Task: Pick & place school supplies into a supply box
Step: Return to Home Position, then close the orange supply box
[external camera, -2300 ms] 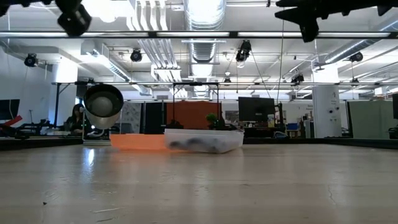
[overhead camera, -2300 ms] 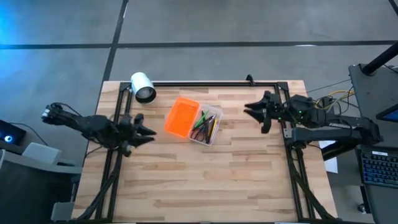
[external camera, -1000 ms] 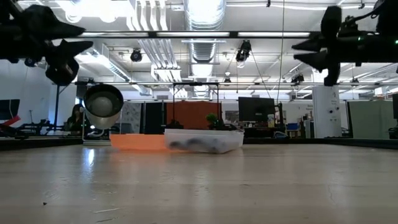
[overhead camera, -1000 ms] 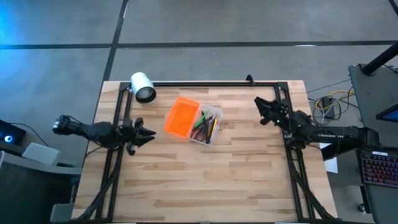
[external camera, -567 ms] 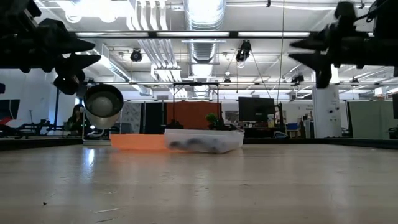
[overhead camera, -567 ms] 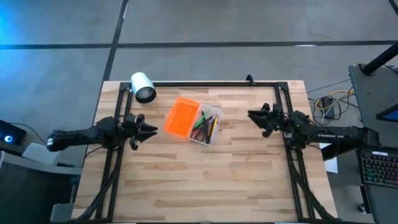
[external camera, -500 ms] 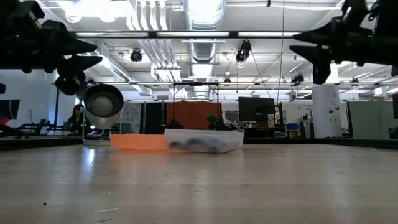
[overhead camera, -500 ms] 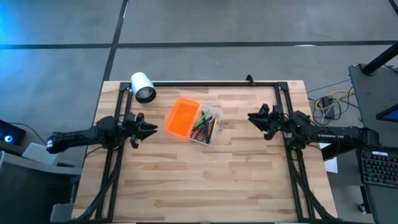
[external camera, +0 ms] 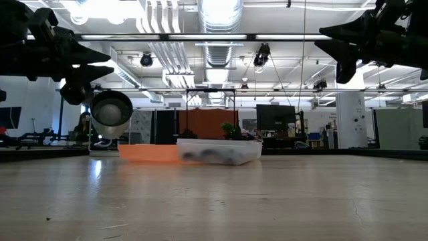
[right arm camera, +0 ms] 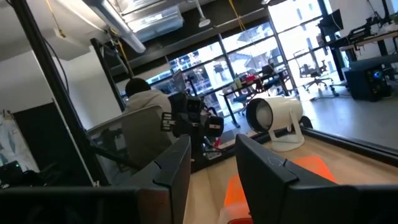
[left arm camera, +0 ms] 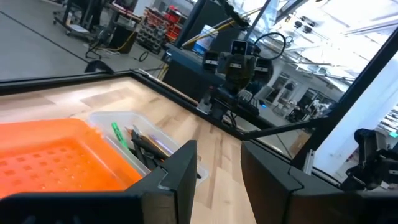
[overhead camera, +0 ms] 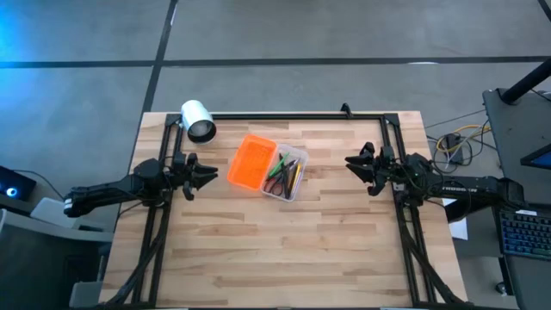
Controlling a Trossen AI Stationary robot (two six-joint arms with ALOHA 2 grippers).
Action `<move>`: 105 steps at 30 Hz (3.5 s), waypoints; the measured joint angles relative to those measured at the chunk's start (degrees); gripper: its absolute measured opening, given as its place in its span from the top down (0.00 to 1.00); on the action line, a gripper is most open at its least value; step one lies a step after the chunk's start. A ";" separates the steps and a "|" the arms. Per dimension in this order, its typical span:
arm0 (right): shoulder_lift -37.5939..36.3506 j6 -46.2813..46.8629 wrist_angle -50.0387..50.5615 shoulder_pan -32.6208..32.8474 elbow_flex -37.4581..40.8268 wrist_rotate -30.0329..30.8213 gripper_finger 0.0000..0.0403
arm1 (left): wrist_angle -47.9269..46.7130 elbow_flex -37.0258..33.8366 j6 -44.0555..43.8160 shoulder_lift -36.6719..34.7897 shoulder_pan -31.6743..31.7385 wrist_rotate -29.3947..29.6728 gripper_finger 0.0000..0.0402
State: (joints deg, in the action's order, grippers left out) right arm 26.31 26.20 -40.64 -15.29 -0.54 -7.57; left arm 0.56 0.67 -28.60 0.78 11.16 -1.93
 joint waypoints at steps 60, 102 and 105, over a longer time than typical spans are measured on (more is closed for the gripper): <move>-25.05 0.20 7.59 10.27 0.00 0.04 0.71 | 0.73 -0.17 -0.13 0.04 -0.37 0.04 0.73; 1.45 32.00 1.90 10.25 -3.14 36.24 0.72 | -5.09 11.27 -32.51 19.05 -0.50 13.77 0.73; 7.82 36.37 5.43 10.25 -5.25 34.17 0.72 | -10.06 13.76 -33.51 23.25 -0.50 14.30 0.73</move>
State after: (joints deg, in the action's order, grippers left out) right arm 34.13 62.57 -35.22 -5.04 -5.78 26.60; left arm -9.50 14.43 -62.11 24.02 10.66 12.37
